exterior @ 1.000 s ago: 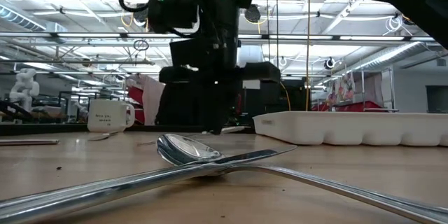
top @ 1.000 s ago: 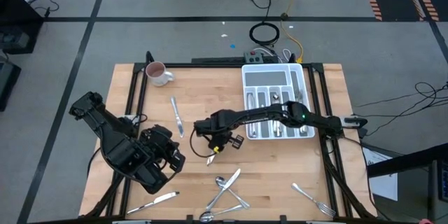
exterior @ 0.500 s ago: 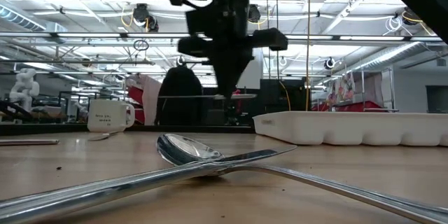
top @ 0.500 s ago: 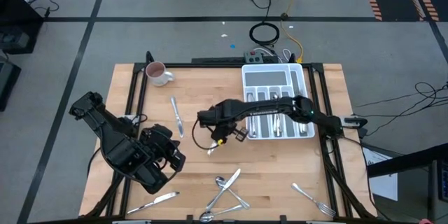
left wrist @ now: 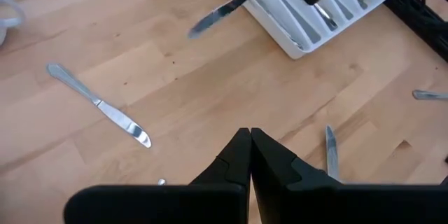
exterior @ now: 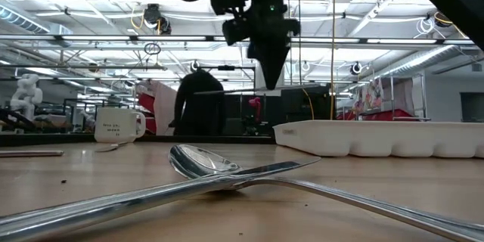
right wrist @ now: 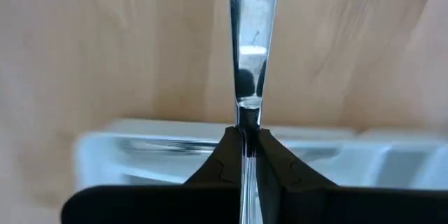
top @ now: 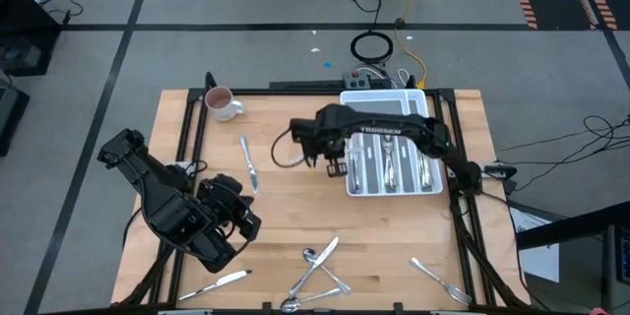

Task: Sort silverware
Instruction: Put the knife in the left section of the silverware tray

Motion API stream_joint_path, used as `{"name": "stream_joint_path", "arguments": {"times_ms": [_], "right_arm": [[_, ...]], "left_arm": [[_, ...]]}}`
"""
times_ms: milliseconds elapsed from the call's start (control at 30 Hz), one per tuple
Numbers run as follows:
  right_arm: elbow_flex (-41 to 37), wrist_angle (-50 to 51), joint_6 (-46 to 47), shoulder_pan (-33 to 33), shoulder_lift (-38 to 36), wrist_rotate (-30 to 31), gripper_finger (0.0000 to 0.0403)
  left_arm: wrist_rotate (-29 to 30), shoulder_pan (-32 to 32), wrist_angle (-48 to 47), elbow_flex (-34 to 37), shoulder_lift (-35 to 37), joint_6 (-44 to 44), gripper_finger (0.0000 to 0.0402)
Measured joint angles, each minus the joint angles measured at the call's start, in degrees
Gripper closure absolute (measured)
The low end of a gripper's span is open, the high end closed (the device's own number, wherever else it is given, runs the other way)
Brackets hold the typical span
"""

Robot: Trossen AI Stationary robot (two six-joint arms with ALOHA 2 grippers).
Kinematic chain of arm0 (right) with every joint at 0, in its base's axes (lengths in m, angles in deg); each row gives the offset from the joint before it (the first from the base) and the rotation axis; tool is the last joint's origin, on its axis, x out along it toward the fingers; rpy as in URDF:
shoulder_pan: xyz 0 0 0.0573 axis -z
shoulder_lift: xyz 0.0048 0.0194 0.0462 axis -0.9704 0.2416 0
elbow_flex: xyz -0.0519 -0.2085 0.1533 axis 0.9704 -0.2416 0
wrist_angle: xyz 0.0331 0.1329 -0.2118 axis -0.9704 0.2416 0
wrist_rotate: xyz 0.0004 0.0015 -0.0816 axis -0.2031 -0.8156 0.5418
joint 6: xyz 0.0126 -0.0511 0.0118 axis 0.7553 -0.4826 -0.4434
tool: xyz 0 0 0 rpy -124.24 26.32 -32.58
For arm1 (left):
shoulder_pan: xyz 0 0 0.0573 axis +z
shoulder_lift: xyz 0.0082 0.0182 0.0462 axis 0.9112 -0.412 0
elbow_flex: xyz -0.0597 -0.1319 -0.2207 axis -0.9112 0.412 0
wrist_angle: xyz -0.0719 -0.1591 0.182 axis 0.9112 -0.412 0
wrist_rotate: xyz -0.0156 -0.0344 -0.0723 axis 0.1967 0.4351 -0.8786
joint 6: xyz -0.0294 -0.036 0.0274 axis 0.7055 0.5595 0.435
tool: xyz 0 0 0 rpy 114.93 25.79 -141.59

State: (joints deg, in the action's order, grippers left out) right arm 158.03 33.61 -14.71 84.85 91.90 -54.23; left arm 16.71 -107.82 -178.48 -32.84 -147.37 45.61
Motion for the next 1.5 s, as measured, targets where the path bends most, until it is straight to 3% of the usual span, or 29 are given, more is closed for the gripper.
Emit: {"name": "stream_joint_path", "arguments": {"times_ms": [133,333,600,733,933,1133,1300,1400,1500], "right_arm": [[0.0,0.3,18.2,2.3,-0.3,-2.6,0.0402],[0.0,-0.6,31.5,3.6,-0.9,-2.8,0.0402],[-0.3,-1.6,32.0,3.9,-1.4,-2.8,0.0403],[-3.6,-5.3,29.5,3.5,-7.3,-2.1,0.0403],[-22.7,-15.9,33.7,3.5,-26.7,-1.0,0.0403],[-49.1,-37.6,50.3,3.9,-45.4,0.1,0.0403],[-60.5,-51.1,65.6,1.8,-48.4,7.0,0.0403],[-62.9,-51.6,72.0,0.1,-47.4,12.3,0.0403],[-65.2,-52.0,77.1,-0.2,-46.2,12.3,0.0403]], "left_arm": [[1.3,0.0,0.0,0.0,0.0,-1.4,0.0389],[1.8,0.0,0.0,0.0,0.0,-3.0,0.0389],[2.5,0.0,0.0,0.0,0.1,-2.8,0.0389],[2.5,0.0,0.0,0.0,0.4,-3.0,0.0389],[3.0,0.8,0.0,0.0,0.7,-4.4,0.0389],[3.1,3.5,0.0,0.0,0.7,-5.5,0.0389],[3.1,6.4,0.0,0.0,0.7,-5.5,0.0389],[3.1,7.6,0.0,0.0,0.7,-5.9,0.0389],[3.1,8.4,0.0,0.0,0.7,-7.3,0.0389]]}}
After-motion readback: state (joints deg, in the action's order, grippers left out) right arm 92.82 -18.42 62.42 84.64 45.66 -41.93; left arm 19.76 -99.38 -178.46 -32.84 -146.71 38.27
